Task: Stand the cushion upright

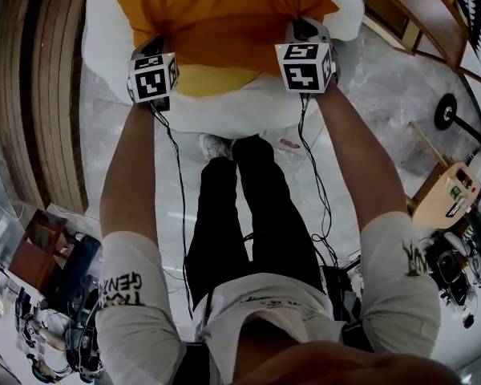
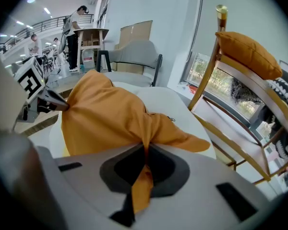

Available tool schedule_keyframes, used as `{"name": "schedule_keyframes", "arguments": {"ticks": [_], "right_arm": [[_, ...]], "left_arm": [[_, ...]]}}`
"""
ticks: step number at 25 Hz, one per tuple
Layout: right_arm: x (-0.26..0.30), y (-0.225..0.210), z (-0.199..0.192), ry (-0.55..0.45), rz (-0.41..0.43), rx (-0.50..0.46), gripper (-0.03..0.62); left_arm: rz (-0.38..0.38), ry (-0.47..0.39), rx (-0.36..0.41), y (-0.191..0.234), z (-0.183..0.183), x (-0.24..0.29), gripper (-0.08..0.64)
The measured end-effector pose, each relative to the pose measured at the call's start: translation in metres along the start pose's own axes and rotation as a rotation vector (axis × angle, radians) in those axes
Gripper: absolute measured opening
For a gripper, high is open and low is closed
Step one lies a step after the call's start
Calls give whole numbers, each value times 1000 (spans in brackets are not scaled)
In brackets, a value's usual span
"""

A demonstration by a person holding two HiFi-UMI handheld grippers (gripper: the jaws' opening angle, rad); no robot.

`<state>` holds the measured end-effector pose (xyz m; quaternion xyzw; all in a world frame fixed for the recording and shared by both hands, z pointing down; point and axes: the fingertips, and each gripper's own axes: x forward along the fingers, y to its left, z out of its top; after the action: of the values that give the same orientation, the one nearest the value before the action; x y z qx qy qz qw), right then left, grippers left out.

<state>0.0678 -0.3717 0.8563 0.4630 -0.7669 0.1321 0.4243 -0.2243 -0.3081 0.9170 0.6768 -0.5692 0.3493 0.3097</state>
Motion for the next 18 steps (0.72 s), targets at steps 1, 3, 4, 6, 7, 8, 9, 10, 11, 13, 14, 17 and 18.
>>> {"name": "schedule_keyframes", "arguments": {"ticks": [1, 3, 4, 6, 7, 8, 9, 10, 11, 13, 14, 17, 18], "right_arm": [[4, 1, 1, -3, 5, -3, 34], [11, 2, 2, -7, 7, -9, 34], [14, 1, 2, -7, 3, -8, 34], [18, -2, 1, -6, -8, 0, 34], [20, -2, 1, -4, -11, 6, 35], [21, -3, 0, 1, -14, 12, 35], [23, -5, -2, 9, -17, 19, 35], [24, -7, -4, 18, -17, 28, 39], [26, -9, -7, 26, -15, 43, 53], [31, -11, -8, 34, -4, 77, 66], [32, -11, -7, 34, -2, 90, 77], [23, -19, -2, 2, -33, 113, 144], [16, -23, -1, -22, -54, 137, 162]], "left_arm": [[5, 3, -4, 3, -2, 4, 21], [10, 9, -10, 5, -4, 12, 23], [9, 10, -8, 5, -4, 15, 23], [6, 17, 12, 4, -3, 19, 22], [6, 25, 23, 5, -3, 20, 23], [7, 36, 27, 5, -3, 21, 23], [7, 47, 17, 5, -4, 22, 25], [6, 58, -2, 5, -5, 23, 42], [4, 66, -21, 6, -7, 24, 69], [6, 71, -21, 10, -7, 24, 105], [8, 69, 3, 11, -6, 23, 122], [1, 33, 93, 1, 4, 16, 226], [1, 8, 113, -4, 11, 11, 241]]}}
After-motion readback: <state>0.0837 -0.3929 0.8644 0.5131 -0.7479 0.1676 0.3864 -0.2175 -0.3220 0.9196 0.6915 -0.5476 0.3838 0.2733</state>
